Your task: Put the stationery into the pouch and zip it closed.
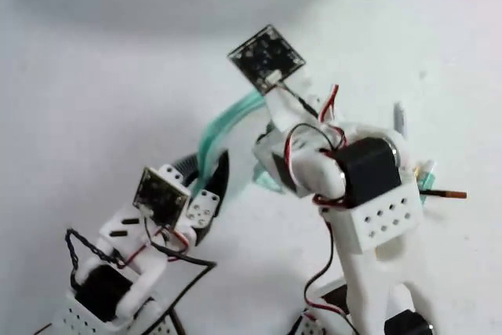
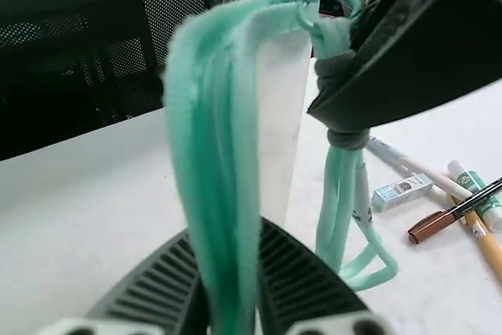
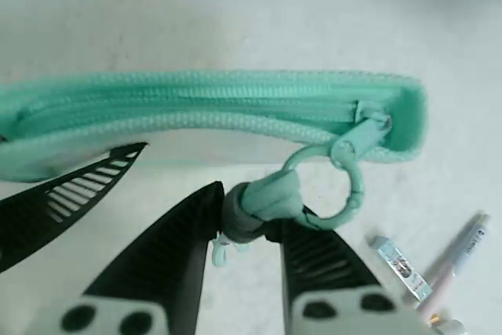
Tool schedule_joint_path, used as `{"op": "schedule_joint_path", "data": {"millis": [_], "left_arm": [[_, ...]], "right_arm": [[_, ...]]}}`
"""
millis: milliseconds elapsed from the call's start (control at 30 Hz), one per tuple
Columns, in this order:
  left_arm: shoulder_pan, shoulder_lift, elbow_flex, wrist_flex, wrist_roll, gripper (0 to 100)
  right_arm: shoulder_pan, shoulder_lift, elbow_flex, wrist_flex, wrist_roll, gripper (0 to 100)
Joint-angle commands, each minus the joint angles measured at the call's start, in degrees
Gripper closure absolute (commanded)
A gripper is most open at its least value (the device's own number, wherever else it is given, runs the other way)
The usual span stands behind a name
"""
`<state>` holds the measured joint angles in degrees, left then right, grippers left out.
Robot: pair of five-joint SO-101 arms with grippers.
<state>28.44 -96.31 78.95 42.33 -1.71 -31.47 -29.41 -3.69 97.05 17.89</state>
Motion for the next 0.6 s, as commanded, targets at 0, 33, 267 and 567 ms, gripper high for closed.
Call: {"op": "schedule_joint_path", "data": {"millis": [0,33,267,567], "left_arm": [[-0.48,-0.13,-1.14,-0.97,-0.7,98],[-0.48,-0.13,-1.14,-0.97,-0.7,98],[-0.48,-0.13,-1.14,-0.88,-0.7,98],[-0.48,-0.13,-1.05,-0.88,-0.79,98]], "right_arm": [[-4.0,-1.89,-2.29,1.19,0.0,97.9],[-4.62,-2.07,-1.93,1.1,0.0,97.9],[-10.68,-2.42,2.11,1.01,5.8,97.9],[-8.92,-2.51,1.93,0.84,6.86,97.9]]}}
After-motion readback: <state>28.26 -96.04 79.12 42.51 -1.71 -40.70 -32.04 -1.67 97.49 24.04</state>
